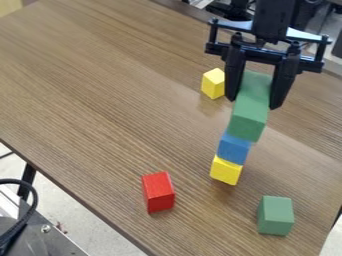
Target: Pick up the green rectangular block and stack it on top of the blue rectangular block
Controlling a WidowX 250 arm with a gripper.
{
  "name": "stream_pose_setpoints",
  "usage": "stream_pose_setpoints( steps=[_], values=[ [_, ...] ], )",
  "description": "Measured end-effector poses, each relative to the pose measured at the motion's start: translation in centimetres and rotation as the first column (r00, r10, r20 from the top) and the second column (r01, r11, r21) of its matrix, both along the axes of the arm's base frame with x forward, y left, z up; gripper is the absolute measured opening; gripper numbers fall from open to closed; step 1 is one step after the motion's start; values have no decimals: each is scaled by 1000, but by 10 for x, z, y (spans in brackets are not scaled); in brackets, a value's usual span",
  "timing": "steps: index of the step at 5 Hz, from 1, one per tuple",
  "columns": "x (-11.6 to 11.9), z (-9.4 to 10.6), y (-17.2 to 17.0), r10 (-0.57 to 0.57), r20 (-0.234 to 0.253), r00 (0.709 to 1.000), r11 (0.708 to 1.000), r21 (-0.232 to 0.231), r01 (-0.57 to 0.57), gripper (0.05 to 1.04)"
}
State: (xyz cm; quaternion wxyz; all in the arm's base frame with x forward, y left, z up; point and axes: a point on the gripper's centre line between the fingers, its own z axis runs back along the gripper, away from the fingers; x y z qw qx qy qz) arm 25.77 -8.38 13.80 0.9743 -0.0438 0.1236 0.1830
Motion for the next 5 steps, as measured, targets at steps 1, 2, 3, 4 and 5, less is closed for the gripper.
stream_pose_setpoints(
  steps=[1, 2, 3, 4, 5],
  values=[
    [0, -3, 1, -4, -16, 1000, 1000, -3, 4, 564],
    [1, -8, 0, -6, -33, 999, 1000, -4, 5, 604],
    [2, -8, 2, 0, -28, 1000, 1000, -10, 0, 731],
    [2, -11, 1, -4, -40, 999, 1000, -17, 3, 977],
    [3, -12, 0, -1, -37, 999, 999, -32, 0, 997]
  ],
)
